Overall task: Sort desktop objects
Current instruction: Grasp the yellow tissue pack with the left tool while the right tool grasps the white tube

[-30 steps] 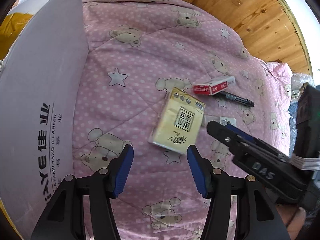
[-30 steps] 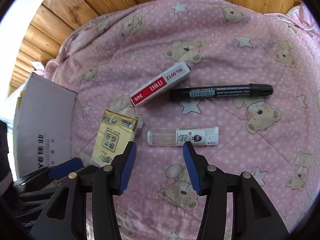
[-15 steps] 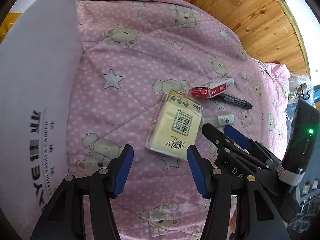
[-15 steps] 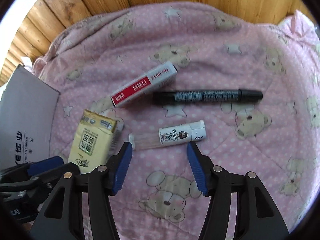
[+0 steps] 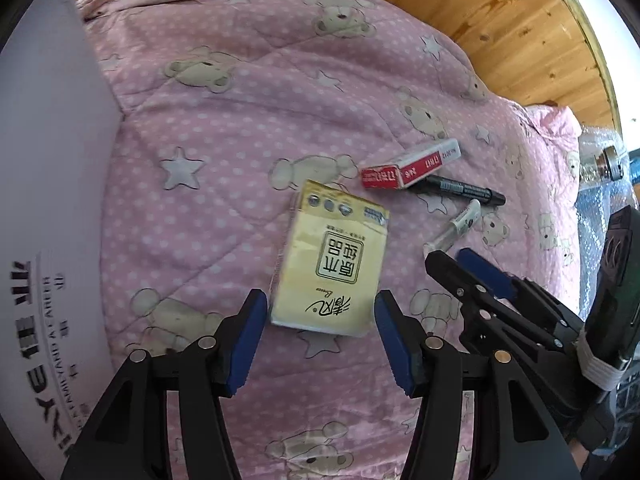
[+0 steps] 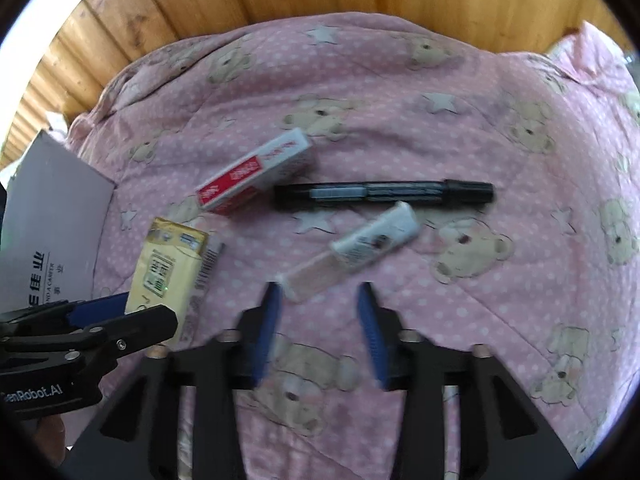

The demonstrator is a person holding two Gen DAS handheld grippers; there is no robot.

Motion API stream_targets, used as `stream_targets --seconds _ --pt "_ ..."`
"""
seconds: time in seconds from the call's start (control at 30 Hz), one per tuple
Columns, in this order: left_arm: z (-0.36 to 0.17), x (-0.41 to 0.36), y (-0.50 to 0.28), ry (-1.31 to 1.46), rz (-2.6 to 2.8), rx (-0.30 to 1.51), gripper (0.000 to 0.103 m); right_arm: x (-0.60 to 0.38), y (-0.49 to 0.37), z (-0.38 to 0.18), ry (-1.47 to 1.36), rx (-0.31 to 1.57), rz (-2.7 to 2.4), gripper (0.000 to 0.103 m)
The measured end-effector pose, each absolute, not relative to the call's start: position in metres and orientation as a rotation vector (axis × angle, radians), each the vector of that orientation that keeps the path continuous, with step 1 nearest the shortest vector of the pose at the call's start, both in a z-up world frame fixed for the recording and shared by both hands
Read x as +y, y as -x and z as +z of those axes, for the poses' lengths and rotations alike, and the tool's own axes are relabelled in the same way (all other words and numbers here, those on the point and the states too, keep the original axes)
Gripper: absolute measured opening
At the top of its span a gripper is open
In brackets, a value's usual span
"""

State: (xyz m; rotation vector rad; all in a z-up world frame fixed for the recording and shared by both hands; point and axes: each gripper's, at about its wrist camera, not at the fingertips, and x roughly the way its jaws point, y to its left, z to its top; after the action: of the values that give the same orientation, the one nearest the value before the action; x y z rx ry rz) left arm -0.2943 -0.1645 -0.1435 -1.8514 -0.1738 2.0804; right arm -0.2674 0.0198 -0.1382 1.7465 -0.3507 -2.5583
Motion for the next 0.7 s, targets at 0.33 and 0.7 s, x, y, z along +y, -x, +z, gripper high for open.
stream_targets --seconds 0.33,0.7 --pt "-0.153 -0.147 0.296 1.831 2.108 -0.104 0.067 0.036 0.263 -0.14 -1.681 -0.387 -2.547 0.061" --pt "-0.147 -0.151 0.292 1.753 2.247 -0.019 0.052 0.017 0.281 -0.139 -1.673 -0.301 -2.571 0.03"
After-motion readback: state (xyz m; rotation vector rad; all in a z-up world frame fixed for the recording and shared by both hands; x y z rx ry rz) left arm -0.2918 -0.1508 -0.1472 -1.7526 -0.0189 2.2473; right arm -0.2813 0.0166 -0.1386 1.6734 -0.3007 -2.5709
